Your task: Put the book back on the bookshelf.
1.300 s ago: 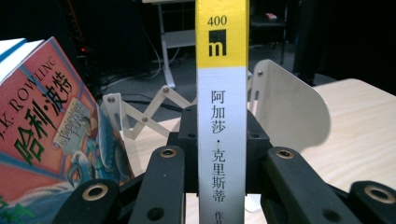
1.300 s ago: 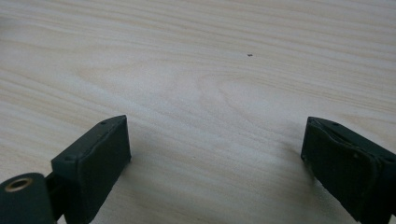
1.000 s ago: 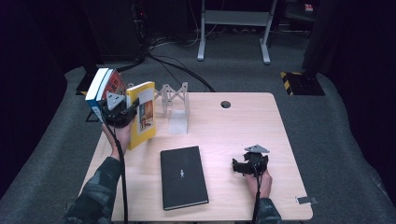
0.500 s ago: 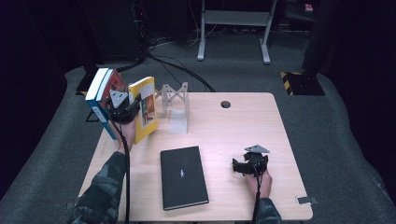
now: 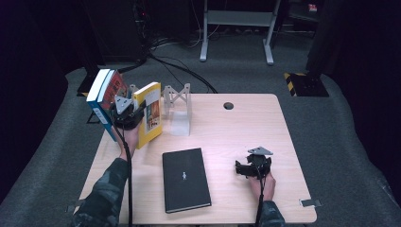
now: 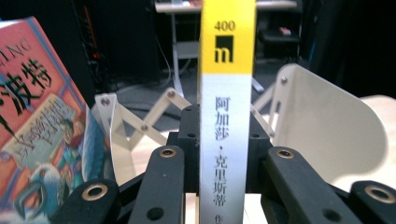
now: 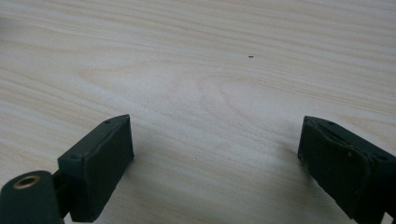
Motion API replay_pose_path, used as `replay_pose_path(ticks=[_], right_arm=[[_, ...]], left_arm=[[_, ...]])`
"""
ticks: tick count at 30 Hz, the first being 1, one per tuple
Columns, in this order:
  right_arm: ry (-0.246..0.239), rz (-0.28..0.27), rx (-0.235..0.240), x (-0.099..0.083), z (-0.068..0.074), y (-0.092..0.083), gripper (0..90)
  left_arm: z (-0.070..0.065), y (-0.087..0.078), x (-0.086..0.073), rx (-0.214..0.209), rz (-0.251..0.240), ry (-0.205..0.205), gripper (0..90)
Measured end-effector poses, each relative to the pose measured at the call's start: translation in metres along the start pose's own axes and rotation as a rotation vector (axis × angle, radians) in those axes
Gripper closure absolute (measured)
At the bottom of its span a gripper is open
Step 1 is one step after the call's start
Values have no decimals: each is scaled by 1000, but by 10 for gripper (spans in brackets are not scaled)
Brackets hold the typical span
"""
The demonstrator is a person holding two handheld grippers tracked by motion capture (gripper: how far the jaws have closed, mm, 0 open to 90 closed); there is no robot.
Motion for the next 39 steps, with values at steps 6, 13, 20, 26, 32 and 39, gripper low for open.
replay_pose_path(ticks=[6, 13, 20, 26, 32, 39], right_arm=[[0, -2, 0, 0, 0, 0, 104], [0, -2, 0, 0, 0, 0, 108], [-1, -3, 0, 0, 0, 0, 109], [-3, -3, 1, 0, 0, 0, 112], [-1, -3, 1, 0, 1, 0, 112], [-7, -1, 0, 0, 0, 0, 113]], left_arm=[[-5, -18, -14, -25, 70, 30, 753], [-4, -37, -35, -34, 90, 30, 750], [0, -50, -53, -34, 121, 31, 746], [2, -54, -60, -41, 135, 23, 734], [-1, -52, -54, -52, 155, 30, 599], [2, -44, -37, -61, 184, 39, 463]])
Point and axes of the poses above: each handheld gripper's, and its own axes: y roughly forward along the jaws, x roughly out of its top, z roughly to its left, the point moved 10 cm from there along y, roughly forward along the jaws, and after that the axes turned 12 degrees about z, right-handed, at the moved point
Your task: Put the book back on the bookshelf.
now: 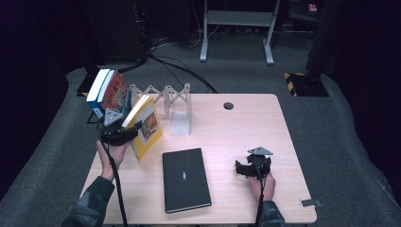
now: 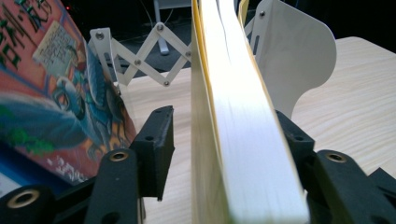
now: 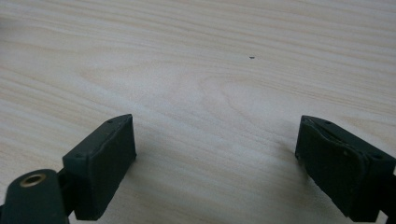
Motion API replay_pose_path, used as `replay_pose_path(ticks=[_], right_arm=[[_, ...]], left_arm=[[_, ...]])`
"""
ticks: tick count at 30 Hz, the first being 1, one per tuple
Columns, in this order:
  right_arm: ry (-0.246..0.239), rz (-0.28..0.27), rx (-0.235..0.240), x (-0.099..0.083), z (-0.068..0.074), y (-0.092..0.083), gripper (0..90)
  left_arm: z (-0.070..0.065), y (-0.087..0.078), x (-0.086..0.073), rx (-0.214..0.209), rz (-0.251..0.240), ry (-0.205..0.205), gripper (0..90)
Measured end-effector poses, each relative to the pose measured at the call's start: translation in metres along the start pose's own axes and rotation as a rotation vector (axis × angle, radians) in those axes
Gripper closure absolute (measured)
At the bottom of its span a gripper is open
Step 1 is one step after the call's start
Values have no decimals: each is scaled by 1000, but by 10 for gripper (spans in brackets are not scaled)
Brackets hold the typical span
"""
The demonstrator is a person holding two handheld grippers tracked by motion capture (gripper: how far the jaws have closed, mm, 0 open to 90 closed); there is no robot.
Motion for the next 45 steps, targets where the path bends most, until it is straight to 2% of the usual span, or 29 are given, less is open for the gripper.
replay_pose_path(ticks=[4, 7, 10, 11, 14, 17, 18, 25, 32, 35, 40, 45], right_arm=[[0, -1, 0, 0, 0, 0, 114], [0, -1, 1, 0, 0, 0, 115], [1, -2, 1, 0, 0, 0, 116], [5, -3, 3, 0, 1, 0, 117], [1, -3, 2, 0, 0, 0, 119], [1, -2, 2, 0, 0, 0, 120], [1, -3, 2, 0, 0, 0, 120], [7, -5, 6, 1, 1, 0, 122], [7, -5, 5, 1, 1, 0, 124], [7, -5, 5, 1, 1, 0, 125], [8, -6, 5, 1, 0, 0, 126], [7, -6, 5, 1, 0, 0, 127]], left_arm=[[0, 2, 8, 10, 11, 19, 467], [-1, 3, 12, 10, 27, 37, 507], [-2, 5, 13, 16, 49, 54, 564], [-2, 5, 14, 20, 50, 62, 626], [-3, 4, 14, 16, 38, 71, 741], [-5, 3, 16, 30, 17, 78, 754], [-5, 2, 19, 37, -4, 76, 755], [3, -8, 50, 70, -90, 38, 755], [15, -2, 77, 117, -147, -38, 755], [19, 4, 82, 130, -144, -58, 754], [28, 20, 83, 142, -122, -120, 754], [37, 33, 83, 167, -97, -149, 754]])
Point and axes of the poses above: each handheld gripper's, and its own axes: y roughly forward along the jaws, x roughly out of its top, z roughly to its left, the point moved 10 cm from there along y, roughly forward along the jaws, and after that the axes turned 12 degrees about z, right-handed, at the moved point
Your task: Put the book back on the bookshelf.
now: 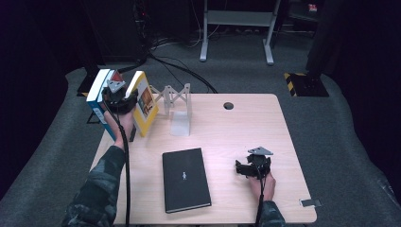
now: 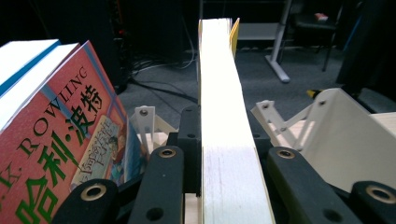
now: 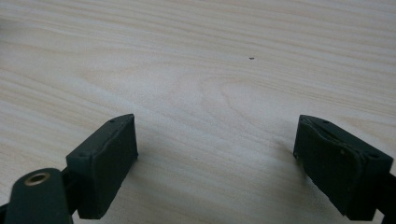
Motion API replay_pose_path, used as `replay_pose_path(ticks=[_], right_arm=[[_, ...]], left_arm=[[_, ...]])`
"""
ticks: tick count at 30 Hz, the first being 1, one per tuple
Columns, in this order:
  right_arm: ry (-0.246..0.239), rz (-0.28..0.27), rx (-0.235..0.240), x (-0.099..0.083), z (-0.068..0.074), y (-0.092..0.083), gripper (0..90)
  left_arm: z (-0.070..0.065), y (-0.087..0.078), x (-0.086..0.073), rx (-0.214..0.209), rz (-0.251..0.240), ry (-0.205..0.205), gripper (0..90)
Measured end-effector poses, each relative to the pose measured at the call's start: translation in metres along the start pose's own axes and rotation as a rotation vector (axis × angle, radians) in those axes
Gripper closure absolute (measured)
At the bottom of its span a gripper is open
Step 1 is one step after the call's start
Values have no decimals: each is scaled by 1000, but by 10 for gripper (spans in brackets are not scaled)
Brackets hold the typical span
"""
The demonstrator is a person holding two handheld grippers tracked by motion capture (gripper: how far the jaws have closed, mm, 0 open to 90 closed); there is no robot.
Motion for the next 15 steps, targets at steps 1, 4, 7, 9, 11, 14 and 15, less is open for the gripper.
replay_pose_path(ticks=[1, 4, 7, 9, 11, 14, 15], right_arm=[[-1, -1, 0, 0, 0, 0, 128], [0, 0, 0, 0, 0, 0, 128], [0, 0, 0, 0, 0, 0, 128], [0, 0, 0, 0, 0, 0, 129], [0, 0, -1, 0, 0, 0, 130], [0, -1, -1, 0, 0, 0, 130], [0, -1, -1, 0, 0, 0, 130]], left_arm=[[1, 3, 0, 4, 7, -2, 754], [6, 10, -1, 12, 16, -32, 754], [9, 17, -1, 23, 15, -52, 754], [10, 20, -2, 30, 25, -57, 754], [12, 24, -4, 39, 32, -55, 754], [15, 31, -6, 47, 41, -73, 753], [16, 33, -6, 49, 36, -82, 753]])
Point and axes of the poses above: each handheld gripper's, and its own axes: y roughly forward along the jaws, x roughly out of its top, z roughly to its left, the point moved 10 cm from there along y, roughly forward along the jaws, and after that the axes turned 12 degrees about z, right-handed, at the moved point
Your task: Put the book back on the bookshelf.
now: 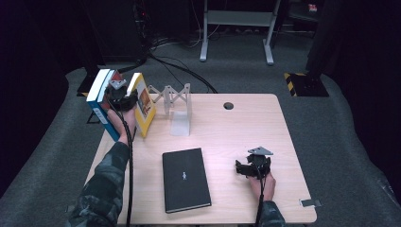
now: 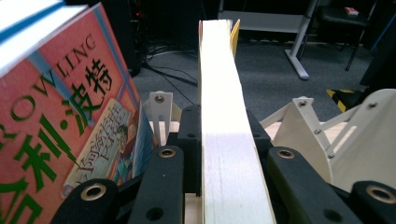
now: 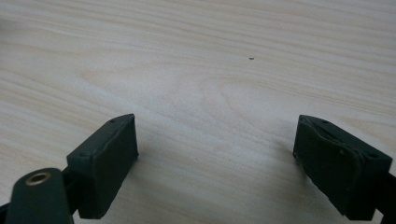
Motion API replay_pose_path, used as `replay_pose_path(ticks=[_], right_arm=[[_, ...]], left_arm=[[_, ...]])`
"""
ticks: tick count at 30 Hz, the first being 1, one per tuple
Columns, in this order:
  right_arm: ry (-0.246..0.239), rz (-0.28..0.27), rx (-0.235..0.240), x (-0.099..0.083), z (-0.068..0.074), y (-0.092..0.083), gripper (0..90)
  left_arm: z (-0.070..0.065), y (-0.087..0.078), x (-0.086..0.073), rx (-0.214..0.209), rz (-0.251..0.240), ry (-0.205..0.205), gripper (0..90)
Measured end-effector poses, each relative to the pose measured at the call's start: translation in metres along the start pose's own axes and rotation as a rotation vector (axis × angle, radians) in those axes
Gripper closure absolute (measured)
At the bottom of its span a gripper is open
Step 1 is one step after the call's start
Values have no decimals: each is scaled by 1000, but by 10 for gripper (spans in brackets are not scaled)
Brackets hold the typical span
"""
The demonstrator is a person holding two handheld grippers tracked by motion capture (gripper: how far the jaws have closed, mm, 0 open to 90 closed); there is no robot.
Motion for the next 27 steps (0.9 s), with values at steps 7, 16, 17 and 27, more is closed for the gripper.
replay_pose_path(ticks=[7, 16, 17, 27], right_arm=[[0, 0, 0, 0, 0, 0, 130], [-2, -1, 0, 0, 0, 0, 131], [-2, -1, 0, 0, 0, 0, 131], [-2, 1, 0, 0, 0, 0, 133]], left_arm=[[3, 11, -2, 1, 6, -38, 753], [6, 18, -1, 28, -14, -39, 753], [7, 18, -1, 30, -19, -48, 754], [18, 20, 0, 55, -24, -48, 751]])
Point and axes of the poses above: each handheld gripper's, and its own axes: y roughly forward along the jaws, x roughly out of its top, z roughly to its left, the point moved 10 cm from there along y, roughly forward along the jaws, and after that the axes turned 12 degrees about z, right-handed, at the moved point
